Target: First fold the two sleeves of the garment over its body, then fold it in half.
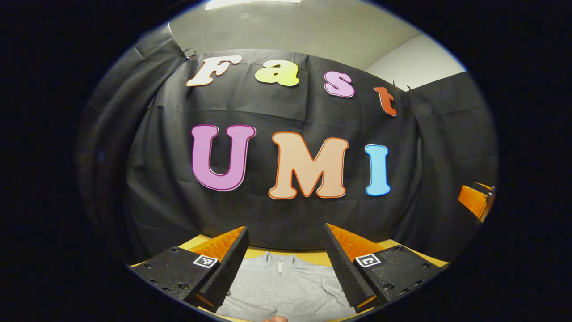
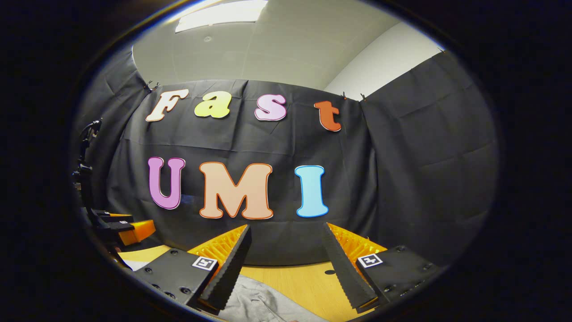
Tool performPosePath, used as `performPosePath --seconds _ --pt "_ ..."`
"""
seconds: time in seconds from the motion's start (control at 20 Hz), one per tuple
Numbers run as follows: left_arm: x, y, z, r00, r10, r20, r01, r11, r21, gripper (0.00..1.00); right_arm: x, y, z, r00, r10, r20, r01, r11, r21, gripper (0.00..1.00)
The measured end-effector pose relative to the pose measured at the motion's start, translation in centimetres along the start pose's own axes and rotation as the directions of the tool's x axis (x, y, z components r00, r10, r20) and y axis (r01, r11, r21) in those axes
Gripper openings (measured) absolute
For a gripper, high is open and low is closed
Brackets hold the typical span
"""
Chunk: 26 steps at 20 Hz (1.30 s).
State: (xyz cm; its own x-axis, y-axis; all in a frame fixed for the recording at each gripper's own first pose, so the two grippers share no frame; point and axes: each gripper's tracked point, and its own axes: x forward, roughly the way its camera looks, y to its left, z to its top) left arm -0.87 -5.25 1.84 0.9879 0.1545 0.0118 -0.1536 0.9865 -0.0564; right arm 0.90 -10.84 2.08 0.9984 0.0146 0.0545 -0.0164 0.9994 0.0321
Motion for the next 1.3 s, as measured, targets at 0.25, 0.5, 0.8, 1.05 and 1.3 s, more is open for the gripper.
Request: performPosePath --seconds 0.25,0.5,0.8,1.05,1.3 --pt "0.3 3.4 1.3 0.998 0.054 0.038 -0.056 0.997 0.055 0.96 0.9 2.0 0.6 0.999 0.018 0.026 -0.018 1.0 0.009 0.96" --pt "0.5 6.0 1.8 0.995 0.086 0.054 -0.09 0.994 0.068 0.96 1.7 3.8 -0.5 0.999 0.036 0.0 -0.036 0.999 0.002 0.99" --pt "0.6 8.4 2.1 0.992 0.11 0.067 -0.116 0.99 0.08 0.96 2.5 -1.0 -2.6 0.997 -0.058 -0.049 0.054 0.996 -0.076 1.0" --pt "0.4 10.2 2.0 0.988 0.136 0.068 -0.143 0.983 0.119 0.96 1.7 -6.9 -6.3 0.974 -0.176 -0.144 0.163 0.982 -0.097 0.99" --pt "0.6 11.1 1.3 0.987 0.153 0.045 -0.157 0.979 0.129 0.95 0.4 -10.5 -10.3 0.942 -0.232 -0.242 0.196 0.967 -0.163 1.0"
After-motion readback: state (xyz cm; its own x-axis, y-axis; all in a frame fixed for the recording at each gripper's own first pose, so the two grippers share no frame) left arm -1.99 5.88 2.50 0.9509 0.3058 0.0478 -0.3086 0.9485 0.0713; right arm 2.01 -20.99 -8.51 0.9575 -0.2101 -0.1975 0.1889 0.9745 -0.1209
